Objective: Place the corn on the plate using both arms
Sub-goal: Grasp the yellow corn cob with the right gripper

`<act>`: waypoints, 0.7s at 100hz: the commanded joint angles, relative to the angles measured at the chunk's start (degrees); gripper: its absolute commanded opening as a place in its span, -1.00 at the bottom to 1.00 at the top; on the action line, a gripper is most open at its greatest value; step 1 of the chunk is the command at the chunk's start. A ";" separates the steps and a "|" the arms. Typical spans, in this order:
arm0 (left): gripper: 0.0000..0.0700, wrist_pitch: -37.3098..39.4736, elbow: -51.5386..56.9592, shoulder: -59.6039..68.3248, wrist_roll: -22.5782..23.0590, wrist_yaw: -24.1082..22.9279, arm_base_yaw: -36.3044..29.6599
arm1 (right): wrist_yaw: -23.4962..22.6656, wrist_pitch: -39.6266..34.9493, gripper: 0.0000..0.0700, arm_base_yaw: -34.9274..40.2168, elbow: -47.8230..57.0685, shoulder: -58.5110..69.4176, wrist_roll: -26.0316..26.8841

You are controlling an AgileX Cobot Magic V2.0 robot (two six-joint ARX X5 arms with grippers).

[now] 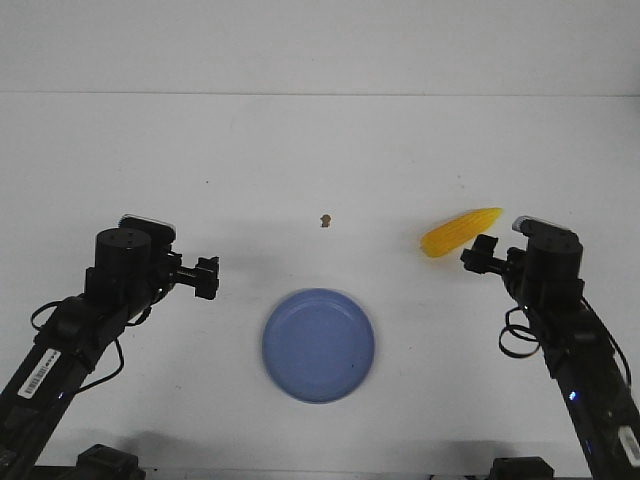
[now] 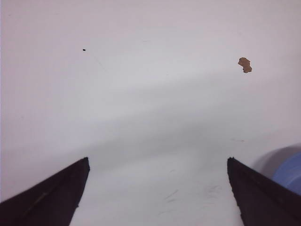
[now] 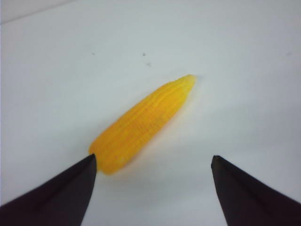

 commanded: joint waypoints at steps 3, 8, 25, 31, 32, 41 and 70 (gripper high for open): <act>0.71 0.17 0.50 0.59 0.07 -0.07 -0.26 | 0.02 1.44 0.48 -0.17 2.45 6.51 4.22; 0.71 0.17 0.50 0.59 0.04 -0.07 -0.26 | 0.00 1.84 0.48 -0.55 4.00 10.14 4.94; 0.71 0.17 0.50 0.59 -0.02 -0.07 -0.26 | -0.09 1.29 0.48 -0.72 11.08 21.29 6.14; 0.71 0.17 0.50 0.59 -0.13 -0.07 -0.26 | -0.24 0.70 0.52 -0.72 13.11 24.28 6.73; 0.71 0.15 0.50 0.59 -0.15 -0.07 -0.26 | -0.31 0.68 0.52 -0.72 13.40 24.72 6.88; 0.71 0.02 0.50 0.59 -0.15 -0.07 -0.26 | -2.10 0.57 0.53 -0.81 15.32 28.35 8.68; 0.71 -0.61 0.50 0.59 -0.13 -0.07 -0.26 | -4.72 2.51 0.53 -1.51 16.68 35.28 12.85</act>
